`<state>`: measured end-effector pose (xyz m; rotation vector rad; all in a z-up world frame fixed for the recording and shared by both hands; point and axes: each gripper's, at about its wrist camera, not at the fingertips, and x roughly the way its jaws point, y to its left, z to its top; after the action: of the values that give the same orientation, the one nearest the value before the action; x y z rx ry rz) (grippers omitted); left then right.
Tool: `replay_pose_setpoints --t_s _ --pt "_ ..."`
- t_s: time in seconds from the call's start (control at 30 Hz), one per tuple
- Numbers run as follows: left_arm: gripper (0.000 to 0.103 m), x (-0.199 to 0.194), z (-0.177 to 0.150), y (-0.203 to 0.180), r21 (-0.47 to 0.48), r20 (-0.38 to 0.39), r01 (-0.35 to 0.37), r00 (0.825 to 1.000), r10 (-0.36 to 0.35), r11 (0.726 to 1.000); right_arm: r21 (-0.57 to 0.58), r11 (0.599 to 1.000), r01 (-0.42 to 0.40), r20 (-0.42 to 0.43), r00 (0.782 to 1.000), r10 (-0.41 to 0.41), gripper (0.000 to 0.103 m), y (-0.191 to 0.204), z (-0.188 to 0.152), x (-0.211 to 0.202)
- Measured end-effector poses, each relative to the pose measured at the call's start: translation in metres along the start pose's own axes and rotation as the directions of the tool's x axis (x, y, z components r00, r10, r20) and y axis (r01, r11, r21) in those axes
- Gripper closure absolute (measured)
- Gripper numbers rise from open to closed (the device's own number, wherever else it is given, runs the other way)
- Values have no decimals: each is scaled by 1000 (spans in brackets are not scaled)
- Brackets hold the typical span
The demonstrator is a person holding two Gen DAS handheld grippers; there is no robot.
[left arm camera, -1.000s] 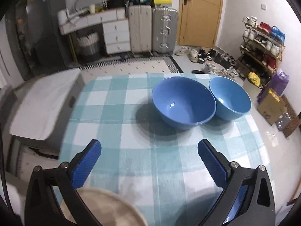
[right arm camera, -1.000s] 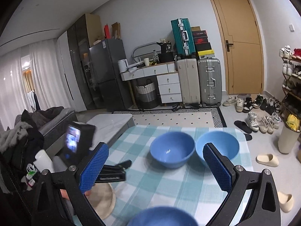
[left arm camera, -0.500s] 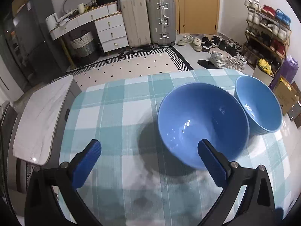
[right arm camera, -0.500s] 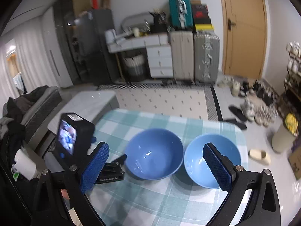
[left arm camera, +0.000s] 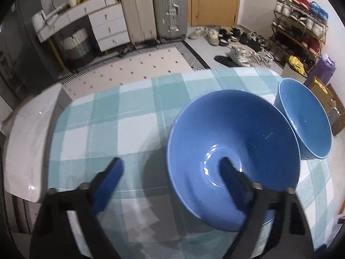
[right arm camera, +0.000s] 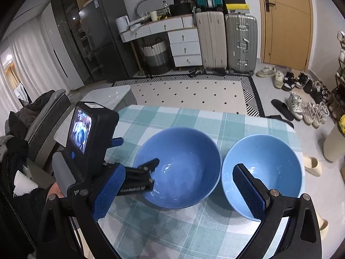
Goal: Organize plates and bowls
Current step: 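Close the left tool on the rim of the second blue bowl, then close the right tool on the bowl rim opposite the left tool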
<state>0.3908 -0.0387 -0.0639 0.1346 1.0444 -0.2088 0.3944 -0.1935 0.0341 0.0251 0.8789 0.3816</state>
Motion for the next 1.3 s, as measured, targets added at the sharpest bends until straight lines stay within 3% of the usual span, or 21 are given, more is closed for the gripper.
replay_pose_setpoints --t_s 0.07,0.1,0.13,0.27,0.53,1.07,1.3 --pt "23 8 0 -2 14 -43 -2 999 2 1000 7 1000 -4 -8 1000 4 1 -2 -3 4" --pt "38 12 1 -2 12 -60 10 998 -9 1000 14 1000 -21 -13 1000 21 1 -3 -4 6" --pt "61 16 1 0 0 -86 27 996 -27 1000 24 999 -46 -18 999 46 1 -5 -6 6" --pt "76 29 -1 1 -17 -164 58 985 -60 998 47 996 -70 -49 996 72 1 -6 -12 15" --pt "88 26 -3 -2 45 -160 22 987 -15 999 49 998 -36 -104 994 41 1 -9 -22 27" --pt "88 6 -36 33 98 -188 -14 982 32 995 28 999 20 -168 986 -15 1 4 -19 40" --pt "88 -1 -48 49 100 -204 -14 978 35 995 -18 999 38 -261 964 -42 5 27 -14 80"
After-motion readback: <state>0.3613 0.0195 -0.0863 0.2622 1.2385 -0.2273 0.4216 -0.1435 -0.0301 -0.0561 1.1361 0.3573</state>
